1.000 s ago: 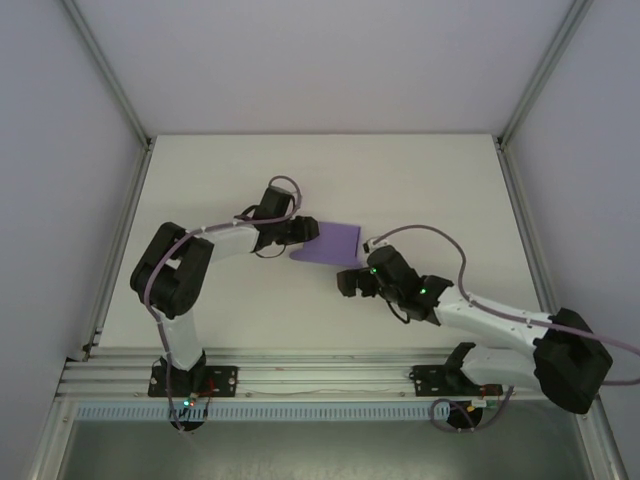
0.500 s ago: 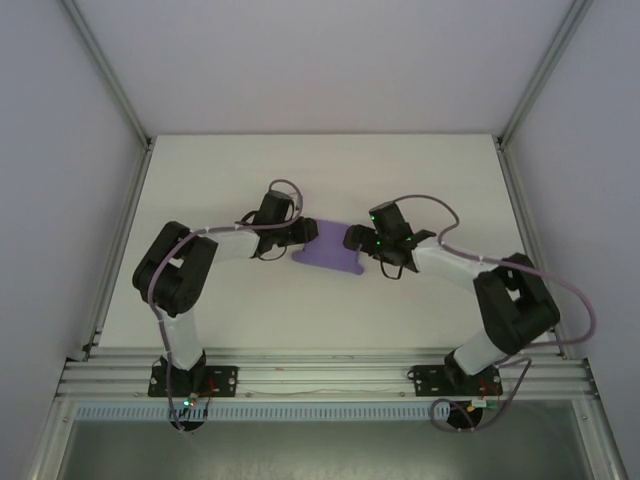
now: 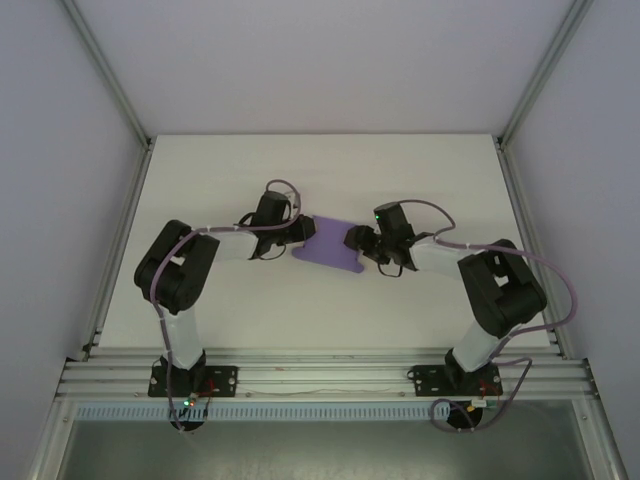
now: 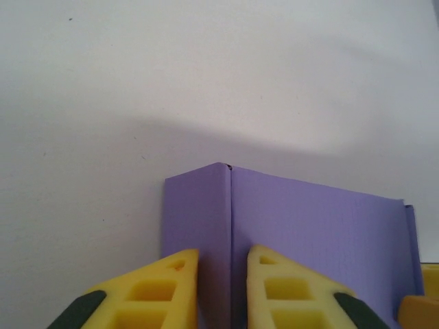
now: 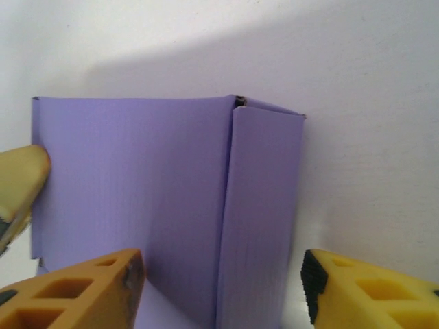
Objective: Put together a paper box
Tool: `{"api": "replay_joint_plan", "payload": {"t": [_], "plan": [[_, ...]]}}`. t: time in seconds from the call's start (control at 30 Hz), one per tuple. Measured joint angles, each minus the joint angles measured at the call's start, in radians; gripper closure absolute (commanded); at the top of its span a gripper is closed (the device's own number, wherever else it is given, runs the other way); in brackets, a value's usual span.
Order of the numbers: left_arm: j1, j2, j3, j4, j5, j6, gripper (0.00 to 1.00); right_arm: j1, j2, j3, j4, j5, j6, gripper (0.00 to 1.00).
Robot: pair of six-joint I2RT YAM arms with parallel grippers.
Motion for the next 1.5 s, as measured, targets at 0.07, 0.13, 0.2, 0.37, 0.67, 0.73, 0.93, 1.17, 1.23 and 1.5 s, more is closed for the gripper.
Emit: {"api": "replay_joint_plan", "payload": {"t": [0.07, 0.13, 0.2, 0.37, 0.67, 0.73, 0.93, 1.17, 1.23, 1.5], "plan": [[0.020, 0.002, -0.029, 0.048, 0.039, -0.024, 0.84, 0.000, -0.003, -0.001, 0.009, -0.013, 0.004, 0.16], [0.036, 0.002, -0.055, 0.094, 0.073, -0.043, 0.86, -0.006, -0.015, -0.006, 0.014, -0.023, 0.008, 0.09], [0.047, 0.005, -0.069, 0.126, 0.096, -0.051, 0.86, -0.018, -0.027, -0.006, 0.015, -0.038, 0.009, 0.05], [0.071, 0.020, -0.086, 0.179, 0.150, -0.075, 0.89, -0.047, -0.034, -0.005, 0.017, -0.096, 0.009, 0.03], [0.094, 0.031, -0.103, 0.231, 0.187, -0.095, 0.89, -0.049, 0.033, 0.000, 0.089, -0.203, 0.041, 0.13], [0.095, 0.030, -0.103, 0.233, 0.188, -0.094, 0.85, -0.049, 0.061, 0.009, 0.113, -0.239, 0.050, 0.21], [0.099, 0.014, -0.120, 0.247, 0.198, -0.067, 0.74, -0.059, 0.098, 0.045, 0.197, -0.328, 0.116, 0.61], [0.099, -0.059, -0.127, 0.176, 0.175, 0.009, 0.16, -0.059, 0.047, 0.040, 0.175, -0.345, 0.188, 0.62], [0.095, -0.115, -0.127, 0.144, 0.160, 0.059, 0.00, -0.060, -0.004, 0.047, 0.118, -0.333, 0.190, 0.67], [-0.035, -0.392, 0.029, -0.122, -0.008, 0.505, 0.00, -0.120, -0.088, 0.289, -0.333, -0.252, 0.204, 0.66]]}}
